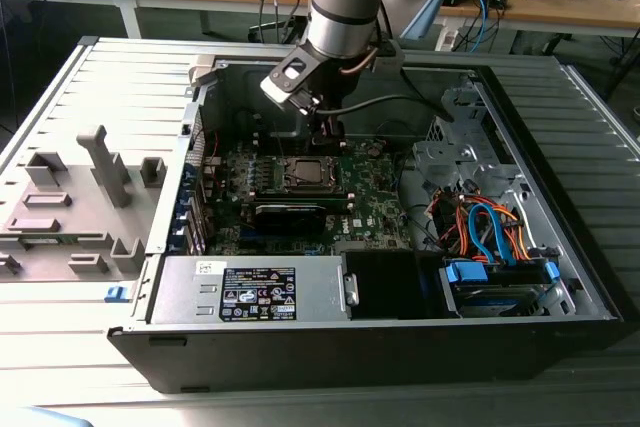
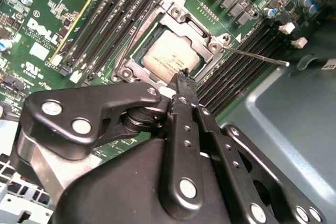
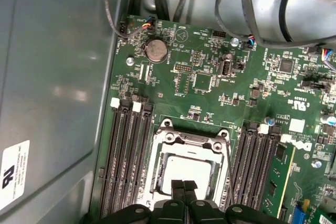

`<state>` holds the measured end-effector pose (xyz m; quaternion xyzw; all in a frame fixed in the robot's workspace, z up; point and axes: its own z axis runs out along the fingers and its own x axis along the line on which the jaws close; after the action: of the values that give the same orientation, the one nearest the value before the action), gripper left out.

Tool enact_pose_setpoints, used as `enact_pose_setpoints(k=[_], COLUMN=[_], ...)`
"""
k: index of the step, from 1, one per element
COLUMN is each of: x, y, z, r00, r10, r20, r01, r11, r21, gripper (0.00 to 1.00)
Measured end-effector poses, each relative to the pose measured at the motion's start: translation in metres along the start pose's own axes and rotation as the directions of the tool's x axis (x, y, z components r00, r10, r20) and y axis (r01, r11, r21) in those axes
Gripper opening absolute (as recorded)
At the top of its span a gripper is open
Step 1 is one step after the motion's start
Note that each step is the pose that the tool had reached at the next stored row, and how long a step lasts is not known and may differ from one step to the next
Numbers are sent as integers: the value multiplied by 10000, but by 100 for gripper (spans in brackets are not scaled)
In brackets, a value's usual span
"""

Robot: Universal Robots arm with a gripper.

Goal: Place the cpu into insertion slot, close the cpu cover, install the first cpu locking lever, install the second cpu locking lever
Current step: 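Install the first cpu locking lever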

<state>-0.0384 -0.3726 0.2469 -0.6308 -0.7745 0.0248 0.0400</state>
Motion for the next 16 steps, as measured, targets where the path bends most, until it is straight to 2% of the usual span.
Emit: enact_pose_setpoints(k=[6,10,16], x=[0,0,0], y=[0,0,0], z=[0,0,0], r00=[9988,9965,9939], r10=[-487,-833,-1094], r20=[43,73,96], r01=[487,833,1094], r11=[9988,9965,9940], r21=[16,30,40], gripper=[11,11,11])
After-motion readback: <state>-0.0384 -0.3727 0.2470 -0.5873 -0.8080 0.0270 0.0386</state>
